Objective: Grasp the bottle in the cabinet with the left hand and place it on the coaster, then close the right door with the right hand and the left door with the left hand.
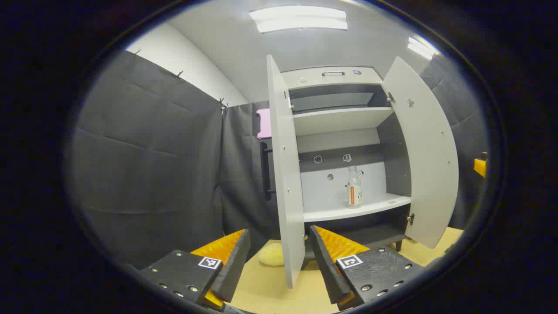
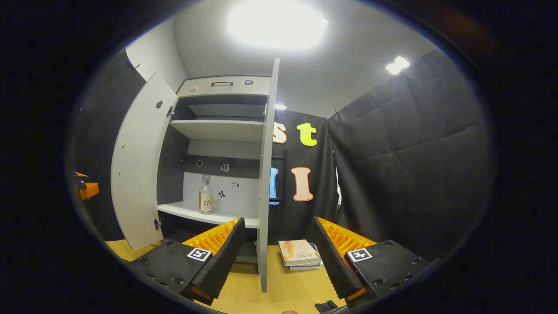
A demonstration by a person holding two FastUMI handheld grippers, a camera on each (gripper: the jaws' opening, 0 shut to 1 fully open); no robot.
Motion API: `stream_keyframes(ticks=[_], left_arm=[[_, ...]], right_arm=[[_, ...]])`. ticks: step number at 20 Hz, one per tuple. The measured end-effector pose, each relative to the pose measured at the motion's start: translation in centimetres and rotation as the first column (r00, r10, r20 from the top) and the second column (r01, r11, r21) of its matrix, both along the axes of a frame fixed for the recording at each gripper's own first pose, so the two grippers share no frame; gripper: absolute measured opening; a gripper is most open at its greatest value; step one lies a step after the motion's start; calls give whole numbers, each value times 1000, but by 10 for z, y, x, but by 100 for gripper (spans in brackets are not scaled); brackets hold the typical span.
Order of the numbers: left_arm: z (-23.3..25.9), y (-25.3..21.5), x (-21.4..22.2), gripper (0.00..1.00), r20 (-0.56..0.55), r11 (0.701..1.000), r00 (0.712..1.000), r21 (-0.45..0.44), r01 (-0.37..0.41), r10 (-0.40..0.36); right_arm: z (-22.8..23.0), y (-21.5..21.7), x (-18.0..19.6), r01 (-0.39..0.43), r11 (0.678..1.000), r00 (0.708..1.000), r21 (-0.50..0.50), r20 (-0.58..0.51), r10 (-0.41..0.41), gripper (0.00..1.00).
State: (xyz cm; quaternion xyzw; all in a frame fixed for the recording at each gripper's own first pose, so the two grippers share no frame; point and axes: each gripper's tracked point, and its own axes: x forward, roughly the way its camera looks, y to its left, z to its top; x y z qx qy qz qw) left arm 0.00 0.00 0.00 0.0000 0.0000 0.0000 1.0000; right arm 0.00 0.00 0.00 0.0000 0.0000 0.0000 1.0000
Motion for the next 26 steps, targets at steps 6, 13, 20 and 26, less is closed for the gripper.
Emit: stream_keyframes(ticks=[6, 13, 20, 26], left_arm=[[-2, 0, -1, 81, -16, 1000, 1000, -6, -7, 7], [-7, 3, 0, 81, -41, 1000, 999, -24, -18, 17], [-6, 2, -2, 81, -43, 999, 999, -32, -27, 25], [1, -22, -8, 81, -44, 998, 999, -53, -15, 13]], right_arm=[[-2, 0, 2, 29, 1000, 999, -1, -24, -29, 97], [-4, -3, 10, 25, 1000, 999, -7, -43, -25, 97], [-4, -4, 13, 4, 1000, 999, -24, -36, -5, 97], [-6, -5, 17, -22, 999, 999, -25, -39, 22, 97]])
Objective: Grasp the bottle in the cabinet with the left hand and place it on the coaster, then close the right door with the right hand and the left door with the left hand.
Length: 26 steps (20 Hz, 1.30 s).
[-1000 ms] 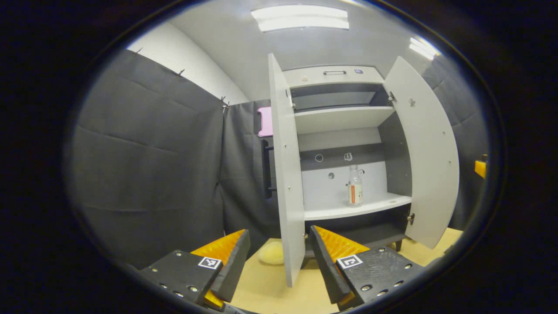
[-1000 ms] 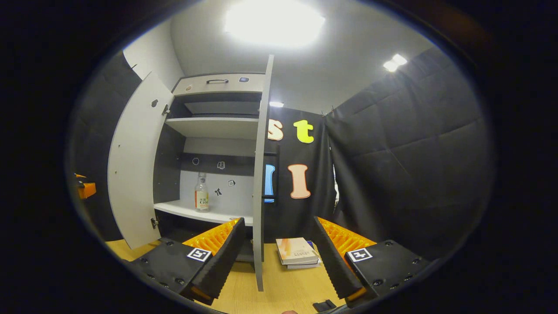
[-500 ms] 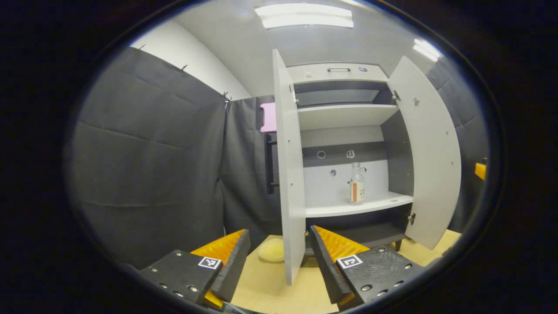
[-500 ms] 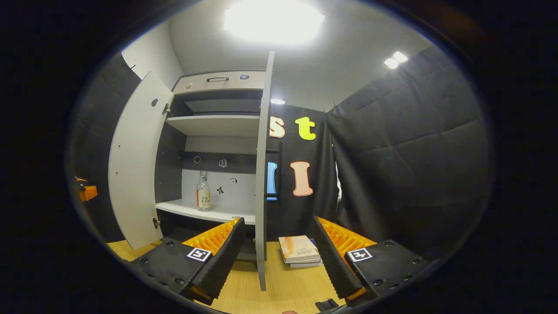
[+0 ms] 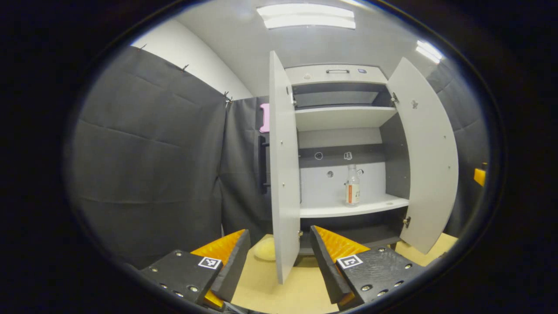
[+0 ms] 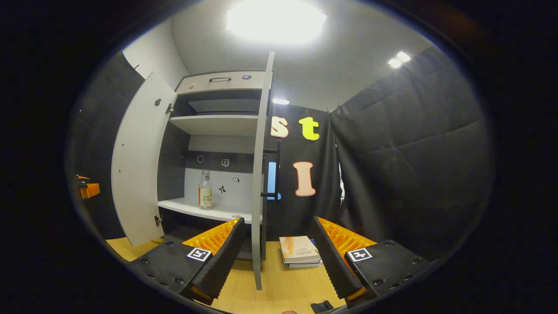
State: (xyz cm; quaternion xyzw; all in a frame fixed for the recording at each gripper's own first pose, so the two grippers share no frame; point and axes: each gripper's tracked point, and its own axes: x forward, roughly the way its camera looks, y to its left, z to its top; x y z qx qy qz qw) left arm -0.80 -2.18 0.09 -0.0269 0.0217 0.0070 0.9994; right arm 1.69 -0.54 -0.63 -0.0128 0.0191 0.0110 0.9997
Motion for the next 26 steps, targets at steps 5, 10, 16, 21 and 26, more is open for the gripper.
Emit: stream_keyframes(ticks=[5, 10, 16, 21, 26], left_arm=[[12, -35, 7, 81, 12, 999, 1000, -17, 27, -27], [33, -72, 34, 81, 27, 996, 996, 13, 84, -84], [56, -115, 81, 80, 79, 987, 984, 23, 158, -159], [59, -149, 136, 80, 99, 974, 969, -13, 228, -226], [58, -173, 200, 81, 93, 961, 958, -35, 276, -272]], right_arm=[[-12, 4, 10, -51, 998, 998, 35, -33, 52, 97], [-18, -7, 13, -66, 997, 997, 34, -31, 67, 97], [-26, -14, 14, -32, 999, 999, 26, -43, 34, 97], [-32, -23, 23, 48, 998, 997, 36, -54, -46, 96], [-33, -17, 40, 83, 996, 995, 17, -57, -82, 97]])
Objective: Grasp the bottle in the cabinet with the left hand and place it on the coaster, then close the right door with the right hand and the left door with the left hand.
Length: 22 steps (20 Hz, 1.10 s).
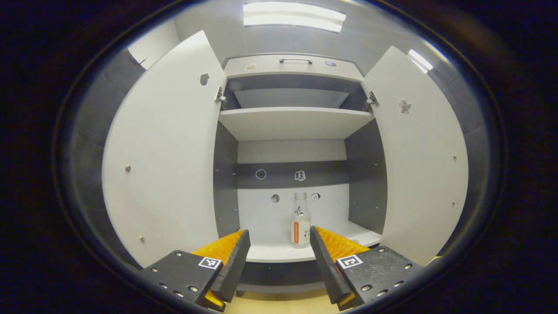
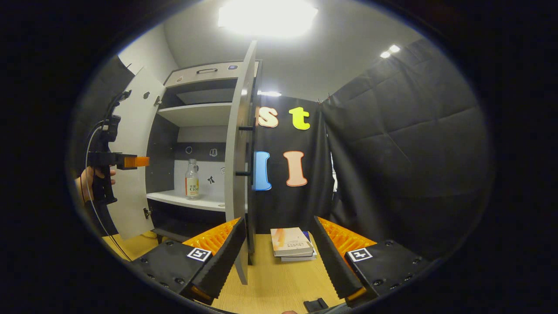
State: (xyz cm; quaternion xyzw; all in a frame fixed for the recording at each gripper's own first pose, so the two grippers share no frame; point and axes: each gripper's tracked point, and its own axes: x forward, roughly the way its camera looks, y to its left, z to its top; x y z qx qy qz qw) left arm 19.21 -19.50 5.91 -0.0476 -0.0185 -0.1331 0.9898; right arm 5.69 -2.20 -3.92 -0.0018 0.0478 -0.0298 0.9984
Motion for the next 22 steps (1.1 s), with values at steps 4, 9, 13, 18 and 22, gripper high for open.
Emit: stream_keyframes(ticks=[4, 9, 13, 18, 22], left_arm=[[-1, -14, 47, 80, 5, 999, 1000, -24, 31, -30], [-3, -28, 101, 81, 1, 997, 998, -43, 59, -59], [-1, -48, 136, 80, 15, 993, 995, -55, 102, -102], [-12, -81, 180, 81, -11, 983, 985, -77, 168, -170], [-27, -98, 204, 80, -45, 973, 978, -116, 199, -205]], right_arm=[[-7, 7, 8, 14, 999, 1000, -47, -27, -15, 98], [-10, 12, 13, 63, 996, 997, -66, -39, -66, 97], [-14, 11, 16, 110, 991, 992, -82, -51, -114, 97], [-25, 6, 16, 182, 979, 979, -92, -78, -189, 96], [-35, 2, 13, 222, 970, 967, -94, -109, -232, 97]])
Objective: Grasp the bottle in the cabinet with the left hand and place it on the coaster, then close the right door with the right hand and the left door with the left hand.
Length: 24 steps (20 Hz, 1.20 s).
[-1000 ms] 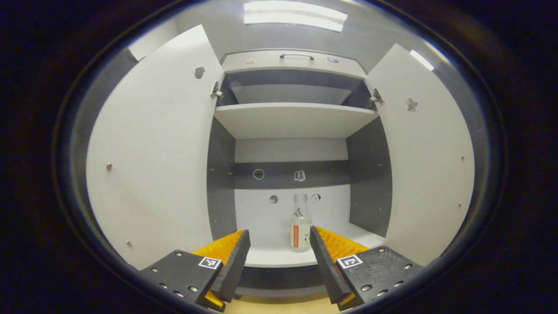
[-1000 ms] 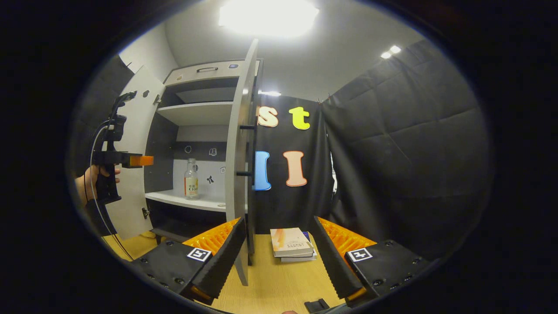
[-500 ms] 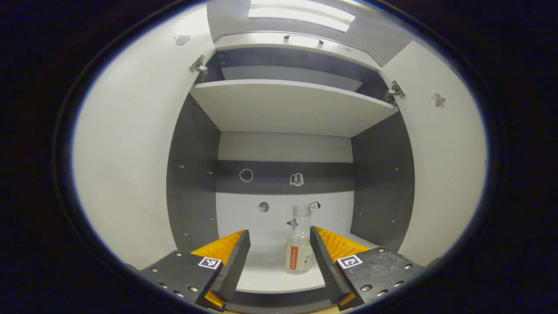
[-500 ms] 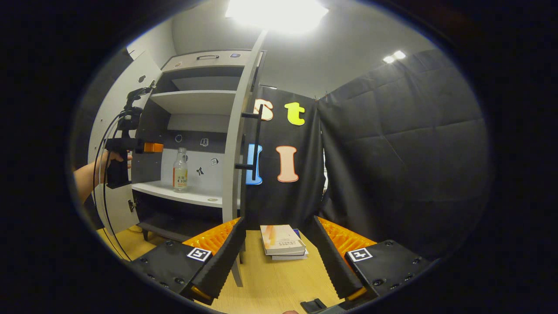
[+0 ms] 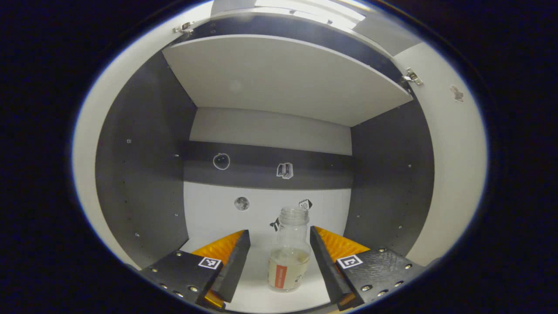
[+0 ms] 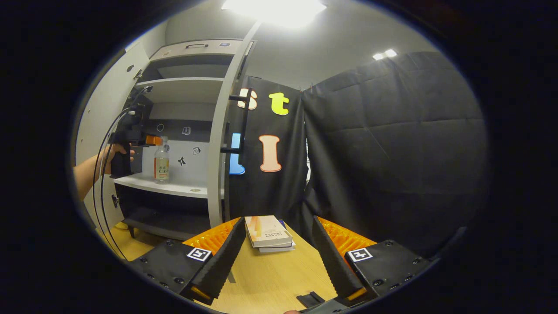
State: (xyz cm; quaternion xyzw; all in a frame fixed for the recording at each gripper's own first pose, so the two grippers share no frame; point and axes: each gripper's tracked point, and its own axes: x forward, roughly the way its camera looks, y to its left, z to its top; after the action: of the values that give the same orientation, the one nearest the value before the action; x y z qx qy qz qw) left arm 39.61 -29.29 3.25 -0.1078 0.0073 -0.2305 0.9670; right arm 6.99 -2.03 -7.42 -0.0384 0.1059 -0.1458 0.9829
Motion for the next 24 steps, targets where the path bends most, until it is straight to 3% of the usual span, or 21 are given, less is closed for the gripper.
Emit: stream_keyframes(ticks=[6, 9, 12, 14, 24], left_arm=[[-8, -23, 21, 80, -17, 999, 998, -1, 54, -54], [-6, -27, 29, 80, 12, 997, 999, 66, 41, -42], [-6, -28, 33, 55, 29, 991, 999, 132, 19, -23], [-1, -29, 29, 41, 31, 994, 999, 105, 38, -41], [23, 1, -27, 43, 60, 998, 998, 63, 7, -11]], right_arm=[[-11, -5, -1, 39, 999, 999, 3, -24, -39, 98], [-16, -6, -2, 46, 999, 999, 18, -29, -45, 98], [-18, -6, -1, 45, 999, 998, 21, -33, -44, 98], [-17, -6, 0, 37, 999, 999, 27, -32, -37, 98], [-13, -2, -1, -73, 995, 997, 74, -23, 75, 98]])
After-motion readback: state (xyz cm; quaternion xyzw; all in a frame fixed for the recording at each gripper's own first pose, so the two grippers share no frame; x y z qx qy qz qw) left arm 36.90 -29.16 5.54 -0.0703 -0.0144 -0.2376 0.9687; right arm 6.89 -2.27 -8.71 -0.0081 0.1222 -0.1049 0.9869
